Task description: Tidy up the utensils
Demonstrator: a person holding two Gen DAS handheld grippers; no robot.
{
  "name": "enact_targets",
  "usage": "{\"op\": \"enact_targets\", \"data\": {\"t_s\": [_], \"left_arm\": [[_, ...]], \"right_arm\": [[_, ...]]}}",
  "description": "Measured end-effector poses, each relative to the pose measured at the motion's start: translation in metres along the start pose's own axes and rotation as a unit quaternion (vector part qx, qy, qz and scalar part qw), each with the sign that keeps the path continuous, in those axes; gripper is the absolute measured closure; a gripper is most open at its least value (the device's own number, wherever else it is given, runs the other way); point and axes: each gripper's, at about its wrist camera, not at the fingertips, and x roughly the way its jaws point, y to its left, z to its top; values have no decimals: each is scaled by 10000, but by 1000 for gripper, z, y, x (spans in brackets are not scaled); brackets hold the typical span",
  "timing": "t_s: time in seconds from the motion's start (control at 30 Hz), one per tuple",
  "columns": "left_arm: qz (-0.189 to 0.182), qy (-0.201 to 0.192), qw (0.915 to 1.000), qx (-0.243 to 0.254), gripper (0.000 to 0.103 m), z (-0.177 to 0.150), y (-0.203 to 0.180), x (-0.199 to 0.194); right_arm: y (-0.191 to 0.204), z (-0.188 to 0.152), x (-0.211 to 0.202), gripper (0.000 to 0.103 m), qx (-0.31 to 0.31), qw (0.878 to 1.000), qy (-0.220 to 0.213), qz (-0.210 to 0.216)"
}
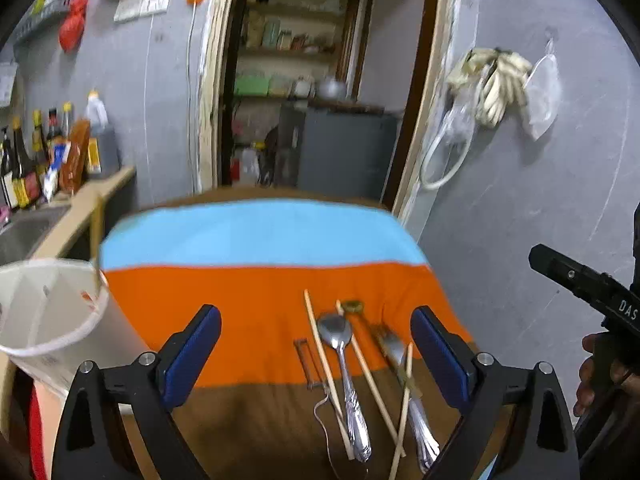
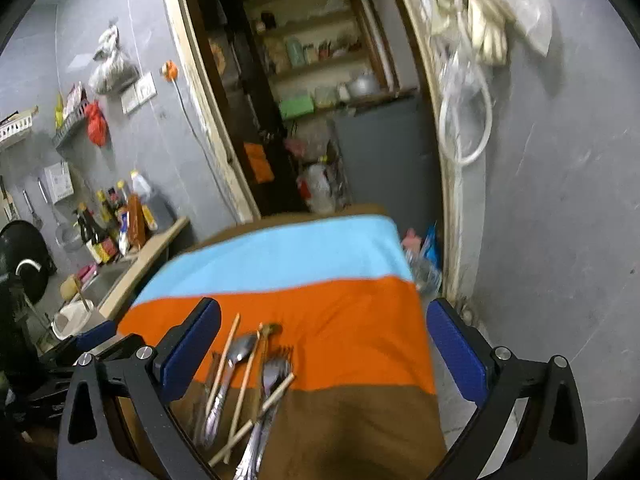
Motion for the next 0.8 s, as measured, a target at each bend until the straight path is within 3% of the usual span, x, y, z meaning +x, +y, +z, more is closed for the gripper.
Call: {"op": "enact_targets", "data": {"t_s": [0.17,0.23,0.33,0.5,0.63,0.8], "left_arm": [[123,582,9981,-134,29,-13,6,32],[104,807,9964,-224,42,-18,9,43],[74,1148,9928,-340,58,-27,15,60],[-12,1561,9866,-467,68,-37,20,81],[-17,1662,9853,-403,69,-39,18,87],[-26,1799,9825,-472,70,-32,18,99]], "right_arm": [[-5,-20,41,24,48,9983,456,353],[-2,-27,59,39,17,9965,631,554],[4,-35,84,49,-79,9924,901,830],[12,-44,112,52,-208,9869,1180,1082],[17,-48,125,53,-234,9838,1324,1189],[21,-48,143,65,-281,9775,1615,1326]]}}
